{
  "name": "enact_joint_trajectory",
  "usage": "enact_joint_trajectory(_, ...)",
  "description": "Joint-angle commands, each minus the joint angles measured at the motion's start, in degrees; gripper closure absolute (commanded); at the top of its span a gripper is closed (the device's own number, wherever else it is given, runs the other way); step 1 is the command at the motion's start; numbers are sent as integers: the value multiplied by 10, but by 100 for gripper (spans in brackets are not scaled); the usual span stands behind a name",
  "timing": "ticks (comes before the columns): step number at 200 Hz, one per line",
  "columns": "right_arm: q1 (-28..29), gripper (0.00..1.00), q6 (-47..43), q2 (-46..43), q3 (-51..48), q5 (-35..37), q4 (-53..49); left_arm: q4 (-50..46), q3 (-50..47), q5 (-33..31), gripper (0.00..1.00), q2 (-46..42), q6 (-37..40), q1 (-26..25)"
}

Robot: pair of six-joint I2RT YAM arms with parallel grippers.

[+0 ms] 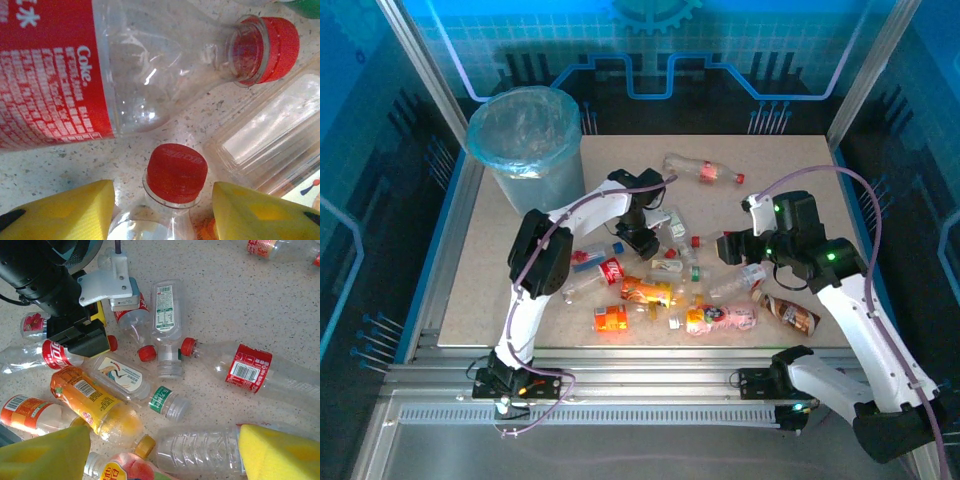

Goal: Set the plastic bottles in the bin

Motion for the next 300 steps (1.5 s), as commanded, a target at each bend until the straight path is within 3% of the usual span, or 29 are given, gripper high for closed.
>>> enact_joint_trajectory(1, 8, 21, 4, -5, -3, 6, 16, -32, 22, -17, 44, 22, 20, -3)
enact_joint_trajectory(62, 8, 21, 8, 8, -3, 4, 20, -33, 23, -26, 42, 38, 35, -3)
enact_joint_trajectory(120, 8, 21, 9, 19, 5, 2, 19, -27, 35, -26, 47, 47, 37, -2)
enact_joint_trajectory(200, 9, 21, 20, 20, 12, 6, 16, -41, 45, -24, 72, 35, 19, 3)
enact_joint_trajectory(245, 14, 22, 33, 18, 14, 2, 16, -35, 44, -20, 78, -18, -6, 10)
enact_joint_trajectory(258, 17, 22, 35, 17, 15, 3, 16, -36, 47, -25, 86, -35, -12, 11)
enact_joint_trajectory(300, 33, 22, 47, 16, 20, 14, 15, -38, 49, -36, 90, -88, -25, 13)
